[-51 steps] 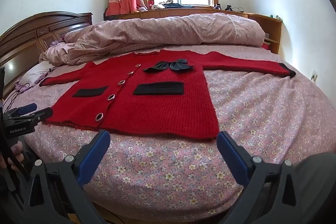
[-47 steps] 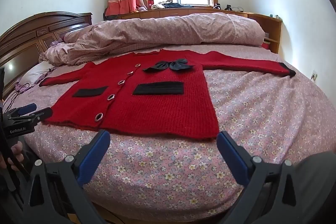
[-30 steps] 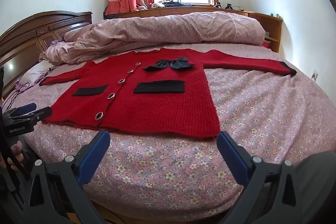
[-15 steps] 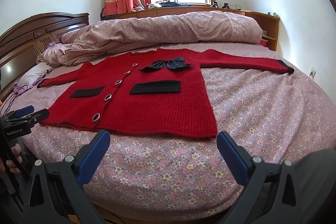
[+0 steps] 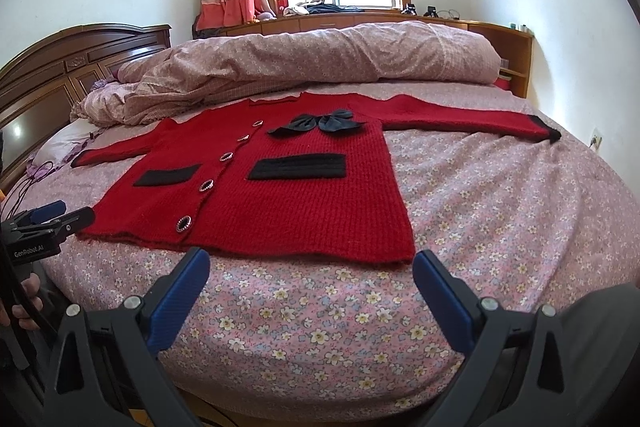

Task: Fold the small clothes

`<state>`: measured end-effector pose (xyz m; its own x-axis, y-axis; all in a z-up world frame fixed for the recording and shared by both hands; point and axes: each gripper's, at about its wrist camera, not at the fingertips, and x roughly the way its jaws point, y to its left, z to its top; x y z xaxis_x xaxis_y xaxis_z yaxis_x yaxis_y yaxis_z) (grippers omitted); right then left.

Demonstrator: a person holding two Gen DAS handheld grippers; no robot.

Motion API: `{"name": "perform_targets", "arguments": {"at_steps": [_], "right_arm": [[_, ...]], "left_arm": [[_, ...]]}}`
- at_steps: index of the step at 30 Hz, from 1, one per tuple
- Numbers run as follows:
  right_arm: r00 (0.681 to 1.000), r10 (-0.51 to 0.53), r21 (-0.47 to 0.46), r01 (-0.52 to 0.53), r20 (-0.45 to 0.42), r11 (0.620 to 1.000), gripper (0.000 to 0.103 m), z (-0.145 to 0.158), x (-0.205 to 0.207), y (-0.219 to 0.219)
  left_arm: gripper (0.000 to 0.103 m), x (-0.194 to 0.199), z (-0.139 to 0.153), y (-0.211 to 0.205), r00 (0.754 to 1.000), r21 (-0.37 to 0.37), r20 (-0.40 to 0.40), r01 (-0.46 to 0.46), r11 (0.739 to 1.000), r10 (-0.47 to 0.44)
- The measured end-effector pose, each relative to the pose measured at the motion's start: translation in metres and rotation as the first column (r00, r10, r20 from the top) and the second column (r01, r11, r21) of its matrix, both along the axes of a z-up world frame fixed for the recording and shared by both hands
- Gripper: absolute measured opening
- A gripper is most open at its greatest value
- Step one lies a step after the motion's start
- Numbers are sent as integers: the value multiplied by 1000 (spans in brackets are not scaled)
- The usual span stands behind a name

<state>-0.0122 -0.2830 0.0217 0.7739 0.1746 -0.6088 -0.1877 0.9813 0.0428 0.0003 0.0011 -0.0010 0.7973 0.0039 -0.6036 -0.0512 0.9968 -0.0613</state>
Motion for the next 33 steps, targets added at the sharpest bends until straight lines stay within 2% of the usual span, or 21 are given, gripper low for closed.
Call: {"name": "perform_targets", "arguments": {"at_steps": [33], "right_arm": [[1000, -1, -3, 1, -14, 1000, 103, -4, 2, 0]], "left_arm": [[99, 0, -3, -4, 1000, -2, -10, 9, 1000, -9]]}}
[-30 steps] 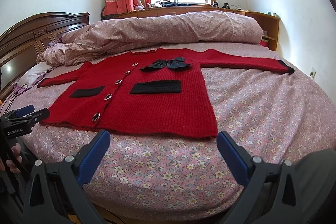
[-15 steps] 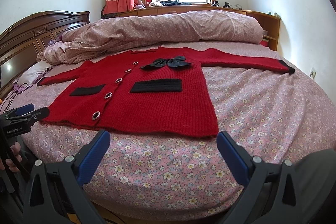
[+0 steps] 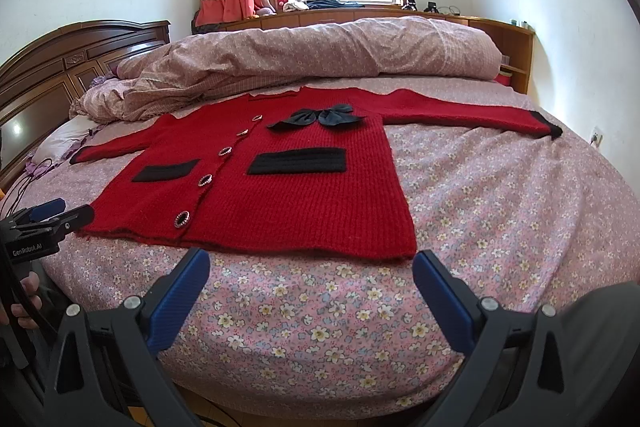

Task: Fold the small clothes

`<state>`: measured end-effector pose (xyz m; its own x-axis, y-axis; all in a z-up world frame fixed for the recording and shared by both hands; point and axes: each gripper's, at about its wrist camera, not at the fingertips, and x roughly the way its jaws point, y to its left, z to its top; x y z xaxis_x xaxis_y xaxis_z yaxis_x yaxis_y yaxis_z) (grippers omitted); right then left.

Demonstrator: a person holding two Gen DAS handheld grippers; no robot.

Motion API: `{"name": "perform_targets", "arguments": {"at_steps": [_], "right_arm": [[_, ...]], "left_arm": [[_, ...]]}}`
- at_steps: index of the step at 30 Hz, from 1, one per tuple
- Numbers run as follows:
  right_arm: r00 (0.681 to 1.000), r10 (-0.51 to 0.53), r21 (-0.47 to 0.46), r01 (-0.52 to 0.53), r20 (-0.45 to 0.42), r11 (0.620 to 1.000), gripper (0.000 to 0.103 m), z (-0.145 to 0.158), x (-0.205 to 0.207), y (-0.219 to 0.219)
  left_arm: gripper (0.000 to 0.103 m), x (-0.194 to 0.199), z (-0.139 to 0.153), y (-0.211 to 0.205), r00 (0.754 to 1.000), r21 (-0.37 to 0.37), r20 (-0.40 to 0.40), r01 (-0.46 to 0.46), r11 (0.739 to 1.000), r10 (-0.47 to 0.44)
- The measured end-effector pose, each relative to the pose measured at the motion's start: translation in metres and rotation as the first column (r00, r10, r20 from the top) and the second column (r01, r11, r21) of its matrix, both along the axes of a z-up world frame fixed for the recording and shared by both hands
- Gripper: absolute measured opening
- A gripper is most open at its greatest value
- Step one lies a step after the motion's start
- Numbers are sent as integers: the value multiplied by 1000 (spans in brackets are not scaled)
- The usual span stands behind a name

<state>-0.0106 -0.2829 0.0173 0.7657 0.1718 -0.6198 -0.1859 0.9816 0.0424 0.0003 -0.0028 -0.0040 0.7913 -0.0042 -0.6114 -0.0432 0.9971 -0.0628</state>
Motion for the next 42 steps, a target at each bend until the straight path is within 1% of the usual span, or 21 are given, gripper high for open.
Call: {"name": "perform_targets", "arguments": {"at_steps": [18, 20, 24, 27, 30, 33, 35, 38, 40, 42], "right_arm": [[1000, 0, -2, 0, -12, 1000, 103, -1, 2, 1], [1000, -3, 11, 3, -18, 1000, 103, -1, 2, 0], [999, -20, 66, 22, -31, 998, 103, 2, 5, -10], [998, -45, 127, 50, -48, 991, 103, 4, 11, -23], [995, -82, 212, 92, -55, 973, 103, 9, 19, -43], [991, -122, 267, 131, -52, 955, 103, 15, 31, -66], [989, -142, 275, 148, -43, 950, 103, 20, 43, -76], [984, -176, 257, 170, 0, 952, 103, 32, 63, -102], [978, -206, 236, 194, 25, 952, 103, 40, 81, -124], [967, -251, 239, 235, 38, 942, 103, 47, 101, -151]], "left_arm": [[99, 1, 2, 3, 1000, 0, -2, -9, 1000, 9], [99, 3, 3, 6, 1000, -3, -1, -19, 1000, 19], [99, 6, 8, 13, 999, -1, 12, -47, 999, 47], [99, 10, 14, 16, 998, -10, 21, -51, 999, 51], [99, 17, 18, 12, 999, -15, 22, -33, 999, 33], [99, 29, 23, 1, 1000, 10, 27, -16, 1000, 16], [99, 40, 27, -10, 999, 28, 35, -6, 1000, 5], [99, 55, 30, -22, 1000, 26, 24, 8, 1000, -8], [99, 65, 31, -35, 1000, 22, 12, 24, 999, -25], [99, 74, 31, -51, 999, 15, 5, 47, 999, -47]]}}
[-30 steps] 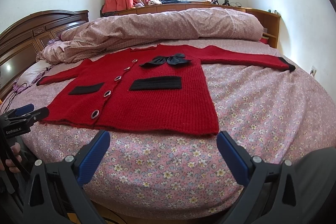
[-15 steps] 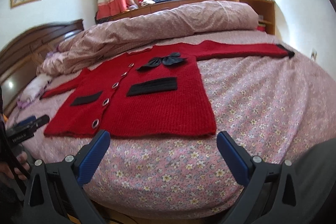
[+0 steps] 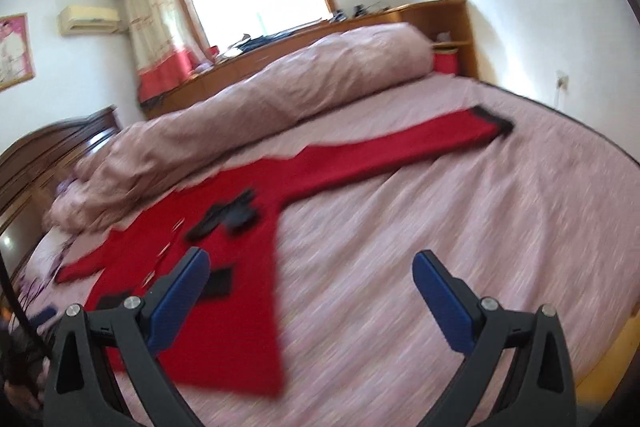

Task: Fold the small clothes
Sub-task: 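Grasp the black cuff of a red sleeve with the right gripper and lift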

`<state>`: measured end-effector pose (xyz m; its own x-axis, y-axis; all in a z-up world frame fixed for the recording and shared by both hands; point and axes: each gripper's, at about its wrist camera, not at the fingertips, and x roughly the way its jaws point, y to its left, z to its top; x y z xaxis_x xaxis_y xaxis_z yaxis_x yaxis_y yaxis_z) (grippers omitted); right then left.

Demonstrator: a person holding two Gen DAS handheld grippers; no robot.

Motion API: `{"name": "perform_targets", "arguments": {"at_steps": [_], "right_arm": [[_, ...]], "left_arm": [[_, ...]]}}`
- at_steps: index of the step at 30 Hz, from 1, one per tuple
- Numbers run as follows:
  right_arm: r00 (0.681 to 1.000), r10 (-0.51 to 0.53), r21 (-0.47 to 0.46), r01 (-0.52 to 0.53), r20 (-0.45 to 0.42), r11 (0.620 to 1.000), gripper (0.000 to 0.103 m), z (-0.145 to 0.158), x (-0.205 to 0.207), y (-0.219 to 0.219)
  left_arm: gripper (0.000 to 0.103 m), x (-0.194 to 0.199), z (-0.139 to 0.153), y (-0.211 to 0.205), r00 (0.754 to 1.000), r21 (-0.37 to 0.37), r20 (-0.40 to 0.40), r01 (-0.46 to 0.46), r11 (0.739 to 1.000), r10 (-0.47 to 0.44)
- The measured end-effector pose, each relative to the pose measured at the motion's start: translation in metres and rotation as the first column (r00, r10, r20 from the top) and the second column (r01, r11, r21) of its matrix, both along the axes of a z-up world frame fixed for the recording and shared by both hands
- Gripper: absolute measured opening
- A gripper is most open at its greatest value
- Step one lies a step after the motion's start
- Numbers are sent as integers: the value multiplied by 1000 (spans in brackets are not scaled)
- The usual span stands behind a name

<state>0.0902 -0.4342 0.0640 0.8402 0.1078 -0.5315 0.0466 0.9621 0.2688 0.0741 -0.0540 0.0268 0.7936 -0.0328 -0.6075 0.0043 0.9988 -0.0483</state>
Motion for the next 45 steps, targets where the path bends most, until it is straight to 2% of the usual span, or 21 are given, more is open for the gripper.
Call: {"name": "perform_targets", "arguments": {"at_steps": [2, 6, 12, 14, 16, 21, 22, 24, 28, 31, 34, 36, 39, 40, 41, 42, 44, 45], "right_arm": [[998, -60, 46, 60, 5, 997, 103, 4, 19, -33], [993, -122, 209, 120, -1, 970, 103, 2, 50, -98], [978, -207, 354, 200, -18, 914, 103, -16, 107, -187], [971, -236, 448, 223, -28, 866, 103, -31, 123, -216], [967, -256, 559, 221, -16, 799, 103, -46, 135, -241], [949, -310, 690, 262, -58, 675, 103, -78, 157, -272], [948, -311, 686, 270, -66, 675, 103, -81, 163, -272], [950, -303, 651, 273, -69, 708, 103, -81, 175, -268], [958, -270, 529, 282, -101, 801, 103, -82, 201, -259], [957, -264, 411, 291, -122, 864, 103, -81, 217, -250], [953, -271, 317, 301, -136, 900, 103, -82, 230, -241], [955, -261, 286, 292, -143, 912, 102, -81, 236, -238], [951, -269, 275, 301, -151, 913, 93, -80, 242, -240], [948, -279, 276, 312, -152, 909, 85, -80, 245, -242], [945, -290, 278, 323, -153, 905, 71, -81, 246, -246], [939, -306, 279, 340, -157, 898, 63, -82, 246, -249], [910, -375, 260, 411, -178, 874, 12, -83, 241, -256], [894, -407, 258, 444, -187, 858, 12, -84, 238, -259]], "left_arm": [[99, 9, -4, -20, 999, -15, -14, 35, 999, -35], [99, 29, -18, -59, 998, 28, -42, 46, 999, -45], [99, 56, -29, -81, 998, -21, -67, 8, 1000, -9], [99, 65, -30, -86, 998, -17, -63, -27, 999, 26], [99, 75, -30, -91, 997, -12, -59, -59, 998, 59], [99, 110, -29, -96, 994, 13, -42, -102, 995, 102], [99, 118, -28, -95, 992, 10, -46, -115, 993, 115], [99, 130, -26, -94, 990, -6, -57, -127, 992, 127], [99, 140, -21, -96, 992, 4, -35, -121, 993, 121], [99, 151, -22, -99, 993, 37, -58, -98, 995, 100], [99, 158, -22, -94, 992, 60, -73, -100, 993, 104], [99, 157, -21, -86, 990, 52, -83, -112, 992, 116], [99, 153, -18, -76, 988, 40, -92, -122, 992, 125], [99, 151, -16, -73, 988, 40, -89, -122, 992, 125], [99, 149, -15, -71, 988, 45, -86, -122, 992, 125], [99, 148, -14, -70, 988, 51, -82, -123, 991, 127], [99, 145, -13, -68, 989, 68, -71, -125, 990, 130], [99, 145, -13, -67, 989, 79, -70, -124, 989, 130]]}}
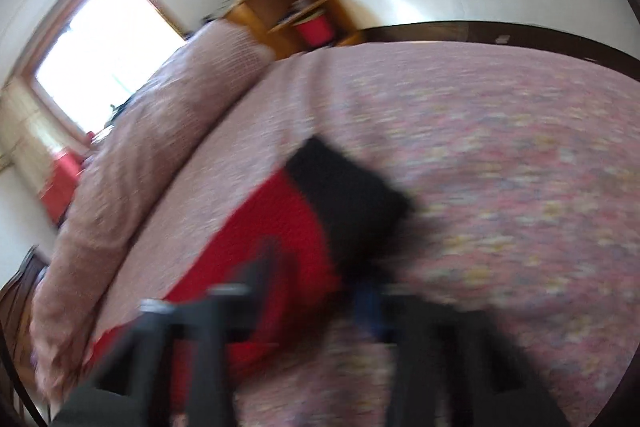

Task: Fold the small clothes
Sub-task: 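Grasp the black cuff of a red sleeve with the right gripper and lift, then carry the sleeve across the cardigan body and open the right gripper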

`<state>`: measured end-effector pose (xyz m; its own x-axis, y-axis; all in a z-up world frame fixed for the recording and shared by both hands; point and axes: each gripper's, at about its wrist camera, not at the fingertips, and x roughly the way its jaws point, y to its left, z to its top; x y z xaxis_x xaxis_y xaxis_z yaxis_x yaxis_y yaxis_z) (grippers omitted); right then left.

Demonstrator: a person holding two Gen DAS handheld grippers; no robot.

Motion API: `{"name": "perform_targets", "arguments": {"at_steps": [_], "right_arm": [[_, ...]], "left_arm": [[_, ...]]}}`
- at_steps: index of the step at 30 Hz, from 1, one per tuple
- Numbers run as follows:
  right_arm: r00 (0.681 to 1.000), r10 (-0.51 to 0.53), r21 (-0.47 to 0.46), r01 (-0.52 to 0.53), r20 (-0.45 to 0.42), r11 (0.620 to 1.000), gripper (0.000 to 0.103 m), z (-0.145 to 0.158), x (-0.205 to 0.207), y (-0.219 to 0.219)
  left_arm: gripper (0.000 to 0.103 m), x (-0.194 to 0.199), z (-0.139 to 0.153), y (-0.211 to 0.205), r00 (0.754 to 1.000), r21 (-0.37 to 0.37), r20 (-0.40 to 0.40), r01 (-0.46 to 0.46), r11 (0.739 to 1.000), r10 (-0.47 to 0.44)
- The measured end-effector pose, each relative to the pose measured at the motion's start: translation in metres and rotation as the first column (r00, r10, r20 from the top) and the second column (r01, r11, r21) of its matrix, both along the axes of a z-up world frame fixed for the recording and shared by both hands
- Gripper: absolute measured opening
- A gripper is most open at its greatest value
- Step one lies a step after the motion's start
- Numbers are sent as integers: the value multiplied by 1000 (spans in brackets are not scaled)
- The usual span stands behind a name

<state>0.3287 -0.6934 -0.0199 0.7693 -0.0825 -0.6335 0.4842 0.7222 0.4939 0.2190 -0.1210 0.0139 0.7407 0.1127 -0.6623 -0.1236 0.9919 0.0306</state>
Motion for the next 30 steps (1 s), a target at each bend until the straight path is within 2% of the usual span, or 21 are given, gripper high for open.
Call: {"name": "perform_targets", "arguments": {"at_steps": [2, 7, 11, 15, 19, 23, 26, 30], "right_arm": [[1000, -4, 18, 3, 24, 1000, 11, 2, -3, -3], [996, 84, -171, -77, 34, 982, 10, 38, 10, 30], [974, 202, -243, -172, 101, 955, 10, 82, 13, 76], [923, 344, -333, -275, 170, 902, 10, 131, 5, 150], [847, 487, -423, -370, 211, 827, 10, 171, -2, 241], [784, 579, -470, -433, 225, 769, 10, 202, -3, 314], [748, 623, -456, -483, 229, 748, 10, 219, 1, 354], [724, 664, -477, -525, 185, 705, 10, 228, 9, 416]], "left_arm": [[99, 0, -1, 1, 1000, 9, -2, 2, 1000, -2], [99, 1, -3, 3, 1000, 2, 0, 0, 1000, 0], [99, -4, 2, 8, 1000, -13, 13, -8, 1000, 8], [99, -10, 13, 20, 999, -46, 36, 2, 999, 0], [99, -15, 20, 43, 999, -46, 48, 6, 999, -4], [99, -18, 23, 72, 999, -54, 51, 4, 999, -1], [99, -20, 27, 99, 999, -62, 41, 12, 998, -9], [99, -24, 30, 141, 999, -47, 41, 10, 999, -8]]}}
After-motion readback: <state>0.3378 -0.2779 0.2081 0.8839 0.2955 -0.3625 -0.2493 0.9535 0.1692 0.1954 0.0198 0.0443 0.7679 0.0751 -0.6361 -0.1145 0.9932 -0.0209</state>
